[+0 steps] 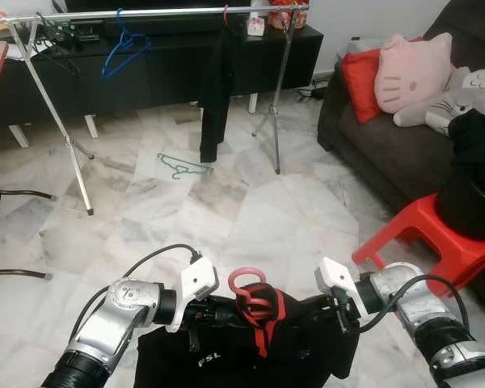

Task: Hang hanger

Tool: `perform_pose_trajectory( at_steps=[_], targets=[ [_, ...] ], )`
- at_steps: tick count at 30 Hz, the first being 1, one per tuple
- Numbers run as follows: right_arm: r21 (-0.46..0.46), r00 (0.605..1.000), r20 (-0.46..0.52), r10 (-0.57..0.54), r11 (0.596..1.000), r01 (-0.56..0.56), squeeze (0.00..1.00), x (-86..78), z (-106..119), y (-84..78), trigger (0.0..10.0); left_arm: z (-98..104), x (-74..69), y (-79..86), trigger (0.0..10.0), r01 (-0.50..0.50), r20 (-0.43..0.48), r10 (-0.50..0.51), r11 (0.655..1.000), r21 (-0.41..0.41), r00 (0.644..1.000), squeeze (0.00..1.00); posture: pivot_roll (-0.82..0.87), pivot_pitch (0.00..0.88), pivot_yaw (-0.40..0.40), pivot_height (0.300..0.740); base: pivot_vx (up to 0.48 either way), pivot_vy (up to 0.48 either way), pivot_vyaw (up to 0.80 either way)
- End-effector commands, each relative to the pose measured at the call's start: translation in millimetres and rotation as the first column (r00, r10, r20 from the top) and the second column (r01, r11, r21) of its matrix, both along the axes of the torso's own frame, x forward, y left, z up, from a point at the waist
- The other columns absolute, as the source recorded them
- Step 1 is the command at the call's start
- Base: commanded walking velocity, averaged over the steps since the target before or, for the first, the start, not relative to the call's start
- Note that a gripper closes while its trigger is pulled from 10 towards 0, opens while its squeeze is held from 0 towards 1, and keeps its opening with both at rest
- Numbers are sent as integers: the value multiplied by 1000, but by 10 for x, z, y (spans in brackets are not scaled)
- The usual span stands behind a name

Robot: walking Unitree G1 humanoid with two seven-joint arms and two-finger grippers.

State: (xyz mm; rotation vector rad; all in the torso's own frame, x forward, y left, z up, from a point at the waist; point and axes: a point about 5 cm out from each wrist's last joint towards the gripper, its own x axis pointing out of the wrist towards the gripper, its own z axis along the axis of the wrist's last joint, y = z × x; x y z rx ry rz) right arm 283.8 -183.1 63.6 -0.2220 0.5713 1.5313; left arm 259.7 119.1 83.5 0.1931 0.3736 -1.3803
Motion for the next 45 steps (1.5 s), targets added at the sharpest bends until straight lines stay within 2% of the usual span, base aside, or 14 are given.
perform_pose_trajectory(
  at_steps=[1,12,14,15,16,17,33,38,45],
  targets=[
    [33,998,33,54,998,-55,0,23,56,96,10000,14,73,18,0,-76,32,76,997,8,997,0,-40,54,-118,740,0,0,0],
    [30,998,30,57,998,-58,0,24,53,107,10000,11,78,16,0,-79,38,79,997,7,996,0,-38,55,-119,740,0,0,0],
    [31,998,26,59,998,-59,106,23,53,108,10000,8,79,15,0,-77,39,77,997,6,996,0,-38,55,-119,740,0,0,0],
    [31,998,26,59,998,-59,106,23,53,108,10000,8,79,15,0,-77,39,77,997,6,996,0,-38,55,-119,740,0,0,0],
    [30,998,25,59,998,-60,608,23,52,108,10000,8,79,15,0,-77,40,77,997,7,996,0,-38,55,-119,740,0,0,0],
    [30,998,21,59,998,-60,1000,22,51,108,10000,8,80,15,0,-78,41,77,997,7,996,0,-38,55,-119,740,0,0,0],
    [7,997,12,79,997,-79,1000,-3,25,94,10000,-6,90,-2,0,-74,49,73,997,16,996,0,-40,37,-117,740,0,0,0],
    [-68,995,49,91,994,-87,1000,9,21,36,10000,-55,114,24,0,-89,66,84,994,63,994,0,-40,37,-117,740,0,0,0],
    [-169,991,127,31,986,-10,1000,71,22,-95,10000,-105,96,39,0,-95,67,90,992,81,994,0,-52,44,-121,740,0,0,0]
  ],
)
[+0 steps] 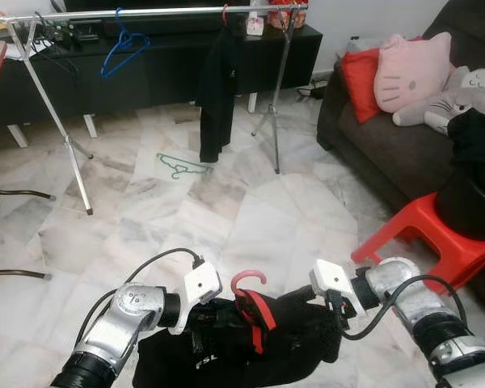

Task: Hang hanger

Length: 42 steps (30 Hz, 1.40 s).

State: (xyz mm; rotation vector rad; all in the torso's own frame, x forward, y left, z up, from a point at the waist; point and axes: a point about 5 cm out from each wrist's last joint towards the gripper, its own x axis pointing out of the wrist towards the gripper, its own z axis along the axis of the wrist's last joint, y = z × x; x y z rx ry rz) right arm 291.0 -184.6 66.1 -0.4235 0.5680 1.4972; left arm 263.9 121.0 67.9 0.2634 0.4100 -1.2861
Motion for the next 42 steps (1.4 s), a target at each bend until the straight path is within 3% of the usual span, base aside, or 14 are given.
perform_pose_trajectory(
  at_steps=[1,2,3,5,6,13,20,23,24,25,26,36,41,42],
  targets=[
    [-43,1000,8,-12,999,12,1000,-1,-2,-91,10000,45,52,24,0,-16,35,16,1000,6,999,0,-52,44,-121,740,0,0,0],
    [-44,1000,17,-21,999,21,1000,4,2,-101,10000,38,52,31,0,-20,36,19,1000,10,999,0,-52,44,-121,740,0,0,0],
    [-50,999,37,-36,998,38,808,15,5,-119,10000,27,55,43,0,-28,38,27,1000,14,999,0,-53,46,-121,740,0,0,0],
    [-55,998,45,-43,997,45,808,21,5,-126,10000,23,58,47,0,-32,40,31,999,15,999,0,-53,46,-121,740,0,0,0],
    [-87,995,83,-59,994,66,0,34,1,-167,10000,18,66,62,0,-46,48,46,999,16,998,0,-56,49,-119,740,0,0,0],
    [-54,911,228,-343,930,364,0,193,42,-338,10000,-23,139,159,0,-181,124,176,983,28,977,0,-56,51,-118,740,0,0,0],
    [106,623,255,-740,662,742,0,281,-44,-503,10000,-48,229,246,0,-376,231,365,926,7,902,0,-59,61,-114,740,0,0,0],
    [119,519,219,-826,551,826,0,229,-167,-531,10000,-48,276,286,2706,-468,267,455,883,-15,850,0,-60,63,-109,740,0,0,0],
    [120,438,191,-879,463,878,0,181,-267,-537,10000,-37,294,306,8118,-514,294,501,857,-36,814,0,-58,67,-103,740,0,0,0],
    [116,399,180,-899,423,899,0,157,-314,-538,10000,-31,303,317,8118,-536,301,524,843,-49,797,0,-58,67,-103,740,0,0,0],
    [100,361,168,-917,381,919,0,109,-395,-522,10000,-12,313,333,10000,-563,311,554,824,-71,772,0,-59,70,-98,740,0,0,0],
    [-8,89,74,-993,88,996,0,-244,-866,-375,10000,135,322,447,10000,-714,336,747,657,-242,573,0,-49,65,-79,740,0,0,0],
    [-111,-67,79,-995,-76,991,0,-510,-1095,-383,10000,285,278,613,10000,-799,329,863,489,-350,384,0,-32,57,-79,740,0,0,0],
    [-111,-67,79,-995,-76,991,0,-510,-1095,-383,10000,285,278,613,10000,-799,329,863,489,-350,384,0,-32,57,-79,740,0,0,0]
  ],
)
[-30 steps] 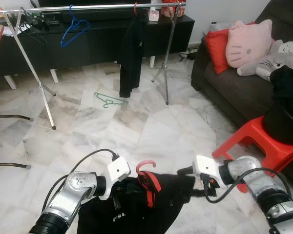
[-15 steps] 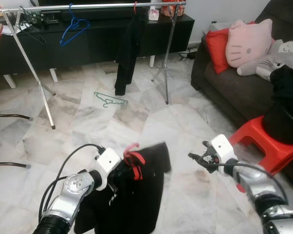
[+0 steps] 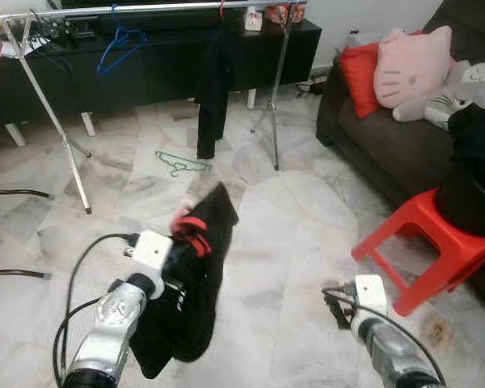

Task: Hang hanger

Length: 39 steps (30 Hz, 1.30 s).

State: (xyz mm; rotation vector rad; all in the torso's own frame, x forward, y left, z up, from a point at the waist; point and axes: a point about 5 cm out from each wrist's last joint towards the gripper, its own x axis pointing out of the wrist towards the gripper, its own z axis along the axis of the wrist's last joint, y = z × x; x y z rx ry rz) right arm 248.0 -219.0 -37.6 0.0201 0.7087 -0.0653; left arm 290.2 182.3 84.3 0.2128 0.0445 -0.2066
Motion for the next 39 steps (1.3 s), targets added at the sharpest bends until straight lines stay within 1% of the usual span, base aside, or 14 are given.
perform_pose_trajectory(
  at_steps=[1,2,3,5,7,10,13,14,16,20,25,28,30,39],
  targets=[
    [8,996,-44,-78,997,78,0,-110,-79,-43,10000,141,4,13,10000,-36,66,38,998,-43,997,0,-31,57,-78,740,0,0,0],
    [19,989,-62,-134,991,136,0,-175,-123,-53,10000,171,-22,53,10000,-79,71,85,993,-89,994,0,-27,55,-77,740,0,0,0],
    [19,987,-72,-142,989,144,0,-208,-147,-47,10000,184,-37,76,10000,-99,75,106,991,-89,991,0,-25,53,-76,740,0,0,0],
    [20,988,-105,-109,993,112,0,-301,-218,12,10000,218,-91,130,10000,-136,78,143,986,-97,987,0,-25,49,-72,740,0,0,0],
    [17,988,-113,-105,994,107,0,-326,-237,30,10000,248,-112,148,10000,-139,101,147,987,-86,984,0,-27,48,-70,740,0,0,0],
    [13,984,-141,-112,993,115,0,-401,-292,70,10000,274,-146,217,10000,-171,108,176,984,-57,978,0,-28,42,-65,740,0,0,0],
    [14,980,-158,-124,992,128,0,-439,-318,86,10000,304,-145,258,10000,-201,112,207,978,-62,972,0,-28,42,-65,740,0,0,0],
    [6,979,-174,-111,994,113,0,-468,-342,123,10000,336,-146,280,10000,-217,113,226,972,-86,968,0,-25,36,-66,740,0,0,0],
    [6,978,-182,-102,994,105,0,-487,-358,151,10000,354,-145,281,10000,-220,113,229,971,-90,967,0,-26,30,-66,740,0,0,0],
    [5,974,-196,-114,993,117,0,-506,-377,188,10000,354,-103,249,10000,-215,109,222,974,-70,969,0,-32,22,-61,740,428,0,0],
    [9,970,-191,-147,988,152,0,-519,-379,168,10000,384,-79,256,10000,-227,124,234,971,-70,964,0,-35,28,-62,740,480,0,0],
    [13,969,-193,-152,987,158,0,-507,-374,168,10000,402,-74,258,10000,-229,130,236,971,-70,963,0,-33,34,-64,740,480,0,-800],
    [6,970,-194,-149,988,153,0,-514,-378,167,10000,409,-74,253,10000,-227,128,235,971,-70,964,0,-32,38,-65,740,480,0,-800],
    [7,973,-190,-128,991,131,0,-507,-372,164,10000,395,-70,217,10000,-219,120,226,973,-70,967,0,-33,53,-70,740,480,0,0]
  ],
)
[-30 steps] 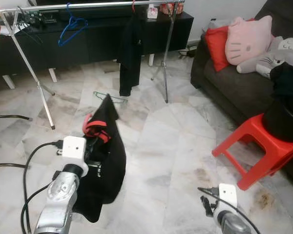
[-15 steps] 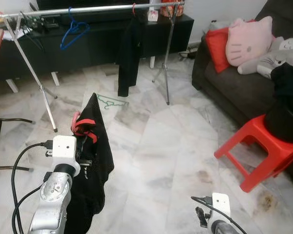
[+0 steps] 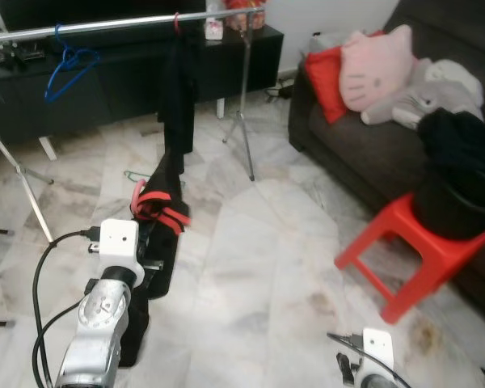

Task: Hang hanger

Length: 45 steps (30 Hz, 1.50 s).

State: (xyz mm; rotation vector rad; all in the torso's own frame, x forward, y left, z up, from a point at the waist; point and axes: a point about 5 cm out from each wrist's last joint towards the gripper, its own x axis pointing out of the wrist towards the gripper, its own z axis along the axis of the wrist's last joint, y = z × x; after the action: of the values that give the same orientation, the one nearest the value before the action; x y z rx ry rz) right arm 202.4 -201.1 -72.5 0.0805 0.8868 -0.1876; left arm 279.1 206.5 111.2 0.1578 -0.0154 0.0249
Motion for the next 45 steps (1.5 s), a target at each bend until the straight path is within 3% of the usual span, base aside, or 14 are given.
perform_pose_trajectory(
  at_steps=[1,12,23,45],
  targets=[
    [-1,1000,-15,7,1000,-7,0,-51,-24,-17,10000,122,41,-21,10000,-4,47,4,1000,6,999,0,-33,53,-70,740,480,0,0],
    [-3,998,-10,57,998,-57,0,-20,-8,-15,10000,67,80,31,10000,-48,11,47,999,23,999,0,-35,44,-70,740,480,0,0],
    [10,996,-11,90,996,-90,0,-16,-7,0,10000,36,108,9,10000,-52,-5,52,998,26,999,0,-38,45,-68,740,480,0,541],
    [33,990,-25,137,990,-136,0,-23,-14,20,10000,-7,122,73,10000,-89,-24,91,994,61,996,0,-33,29,-69,740,480,0,41]
  ],
)
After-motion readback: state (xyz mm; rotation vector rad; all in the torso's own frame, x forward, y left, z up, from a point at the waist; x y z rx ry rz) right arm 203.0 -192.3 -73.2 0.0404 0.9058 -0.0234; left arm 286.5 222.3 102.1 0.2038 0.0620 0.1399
